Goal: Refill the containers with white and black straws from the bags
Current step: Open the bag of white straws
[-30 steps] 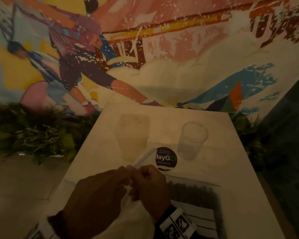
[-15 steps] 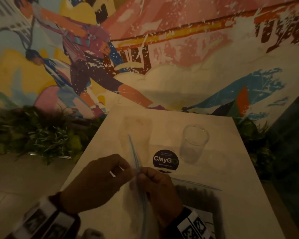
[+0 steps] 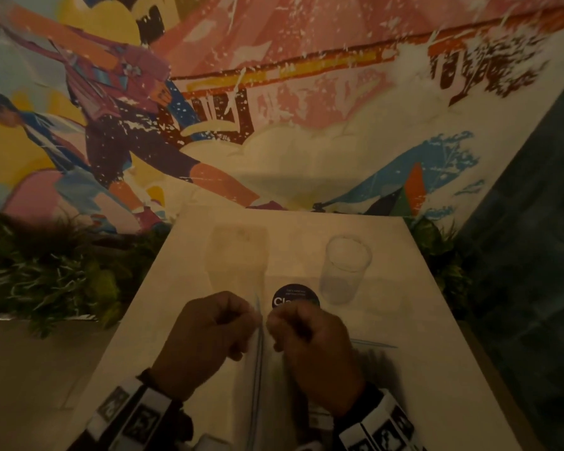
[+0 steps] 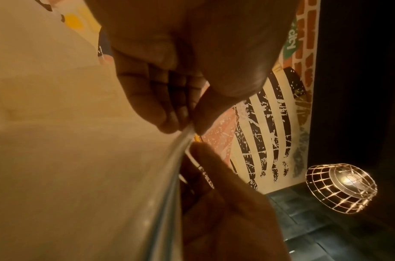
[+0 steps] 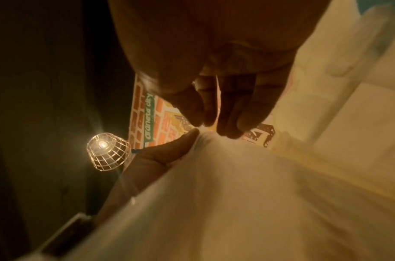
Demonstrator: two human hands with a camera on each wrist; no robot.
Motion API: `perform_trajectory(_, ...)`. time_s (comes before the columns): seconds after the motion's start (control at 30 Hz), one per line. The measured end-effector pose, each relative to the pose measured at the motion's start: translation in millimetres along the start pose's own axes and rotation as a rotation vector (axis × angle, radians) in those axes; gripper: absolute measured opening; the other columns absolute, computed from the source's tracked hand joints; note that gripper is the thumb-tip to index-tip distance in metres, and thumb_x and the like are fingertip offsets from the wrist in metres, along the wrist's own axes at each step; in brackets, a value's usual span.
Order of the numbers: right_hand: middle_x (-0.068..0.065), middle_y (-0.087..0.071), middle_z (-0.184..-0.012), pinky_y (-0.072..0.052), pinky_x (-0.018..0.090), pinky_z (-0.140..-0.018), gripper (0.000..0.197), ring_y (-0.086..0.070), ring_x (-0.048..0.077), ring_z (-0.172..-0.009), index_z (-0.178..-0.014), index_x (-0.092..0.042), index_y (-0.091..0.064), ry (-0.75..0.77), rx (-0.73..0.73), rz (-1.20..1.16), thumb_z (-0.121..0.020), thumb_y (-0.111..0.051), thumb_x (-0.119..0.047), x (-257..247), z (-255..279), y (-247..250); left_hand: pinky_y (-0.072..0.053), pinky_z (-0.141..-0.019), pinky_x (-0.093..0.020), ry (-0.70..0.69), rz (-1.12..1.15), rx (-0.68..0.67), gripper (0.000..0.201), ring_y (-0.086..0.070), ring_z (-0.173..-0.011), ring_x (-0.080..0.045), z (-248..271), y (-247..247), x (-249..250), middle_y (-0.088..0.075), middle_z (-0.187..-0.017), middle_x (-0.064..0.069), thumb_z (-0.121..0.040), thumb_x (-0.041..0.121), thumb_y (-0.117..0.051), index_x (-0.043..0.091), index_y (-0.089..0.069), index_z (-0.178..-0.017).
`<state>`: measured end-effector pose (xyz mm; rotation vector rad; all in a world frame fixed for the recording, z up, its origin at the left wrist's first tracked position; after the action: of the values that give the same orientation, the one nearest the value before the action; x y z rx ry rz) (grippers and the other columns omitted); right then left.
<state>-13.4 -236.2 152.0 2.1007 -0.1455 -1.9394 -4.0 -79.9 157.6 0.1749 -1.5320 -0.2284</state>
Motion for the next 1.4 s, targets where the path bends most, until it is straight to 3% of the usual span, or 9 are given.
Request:
perform_trajectory(0.13,0.005,-0.068,-0.074,-0.049,0.022,-0.056,0.009,-0.062,0.011,-0.058,-0.084,-0.019,-0.067,-0.019,0.038,-0.108,-0.085,-0.069,-0.027,-13.0,-11.1,-1.7,-0.052,-0.051,-0.025,-0.040,-0.022,-0.103,0.010,-0.061,-0.049,-0.016,0.7,-7.1,5.5,-0.068,-0.058,-0.009,-0.086,0.009,-0.065,0.008,-0.068,-0.076)
perform_trajectory(0.27,-0.002,-0.063,-0.062,-0.045,0.019,-0.048,0.005,-0.056,0.005,-0.049,-0.081,-0.013,-0.068,-0.097,0.011,-0.159,-0.087,-0.066,-0.013,-9.4,-16.1,-11.1,-0.054,-0.054,-0.031,0.007,0.093,-0.137,0.010,-0.064,-0.054,-0.025,0.1,-7.2,1.6,-0.069,-0.066,-0.019,-0.086,-0.002,-0.061,0.001,-0.068,-0.080)
perform_trajectory(0.47,-0.005,-0.059,-0.055,-0.045,0.025,-0.048,0.013,-0.052,0.010,-0.047,-0.080,-0.009,-0.067,-0.193,0.000,-0.257,-0.090,-0.059,-0.009,-2.8,-17.0,-9.6,-0.053,-0.052,-0.031,0.214,0.333,-0.165,0.021,-0.061,-0.054,-0.028,0.6,-11.7,-4.7,-0.063,-0.060,-0.012,-0.090,0.003,-0.055,0.003,-0.066,-0.073)
perform_trajectory(0.57,-0.008,-0.057,-0.051,-0.043,0.025,-0.049,0.013,-0.049,0.007,-0.046,-0.080,-0.010,-0.065,-0.229,-0.021,-0.272,-0.091,-0.059,-0.012,0.2,-17.4,-11.7,-0.055,-0.053,-0.034,0.215,0.326,-0.190,0.020,-0.065,-0.056,-0.030,0.0,-17.6,-2.7,-0.068,-0.067,-0.015,-0.093,0.015,-0.054,0.000,-0.064,-0.083)
perform_trajectory(0.73,-0.006,-0.052,-0.056,-0.039,0.020,-0.046,0.016,-0.046,0.002,-0.043,-0.079,-0.012,-0.060,-0.213,-0.024,-0.142,-0.094,-0.054,-0.013,-1.4,-20.1,-13.1,-0.053,-0.049,-0.031,0.104,0.223,-0.153,0.025,-0.062,-0.049,-0.026,-8.8,-17.4,2.0,-0.066,-0.060,-0.015,-0.095,0.015,-0.051,-0.006,-0.062,-0.085)
perform_trajectory(0.9,-0.004,-0.042,-0.046,-0.024,0.020,-0.039,0.019,-0.032,0.010,-0.036,-0.081,-0.009,-0.055,-0.402,-0.047,-0.442,-0.097,-0.046,-0.014,2.5,-19.4,-20.1,-0.051,-0.048,-0.030,0.143,0.459,-0.108,0.024,-0.059,-0.049,-0.027,-8.8,-20.6,-1.5,-0.060,-0.059,-0.015,-0.092,0.009,-0.049,-0.006,-0.055,-0.075)
perform_trajectory(1.07,-0.005,-0.051,-0.046,-0.031,0.016,-0.034,0.024,-0.041,0.005,-0.033,-0.077,-0.009,-0.051,-0.474,-0.033,-0.612,-0.098,-0.041,-0.015,6.2,-17.2,-27.0,-0.051,-0.047,-0.030,0.155,0.591,-0.087,0.022,-0.058,-0.047,-0.023,-6.9,-27.3,-4.7,-0.060,-0.056,-0.012,-0.078,0.018,-0.052,-0.002,-0.052,-0.070)
perform_trajectory(1.23,-0.004,-0.036,-0.044,-0.023,0.017,-0.035,0.036,-0.030,0.007,-0.036,-0.062,-0.015,-0.046,-0.570,0.034,-0.771,-0.097,-0.043,-0.021,17.8,-17.0,-27.5,-0.048,-0.045,-0.025,0.226,0.704,-0.016,0.020,-0.054,-0.044,-0.017,-9.8,-30.5,-19.5,-0.058,-0.053,-0.008,-0.091,0.009,-0.045,0.000,-0.048,-0.072)
perform_trajectory(1.4,-0.007,-0.047,-0.046,-0.030,0.019,-0.036,0.025,-0.040,0.009,-0.037,-0.074,-0.012,-0.054,-0.351,0.007,-0.380,-0.095,-0.054,-0.024,7.2,-16.4,-14.0,-0.053,-0.051,-0.028,0.220,0.537,0.049,0.022,-0.059,-0.053,-0.019,-17.3,-26.3,-20.9,-0.060,-0.063,-0.011,-0.096,0.011,-0.048,0.001,-0.053,-0.077)
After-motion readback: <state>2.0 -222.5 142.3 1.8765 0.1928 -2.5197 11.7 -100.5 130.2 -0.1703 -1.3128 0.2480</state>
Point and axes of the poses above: each hand's wrist, its own z-axis away from the middle knuckle, its own y-axis out of the back of the hand, x = y × z, the point moved 6 cm from there along -z, towards the middle knuckle
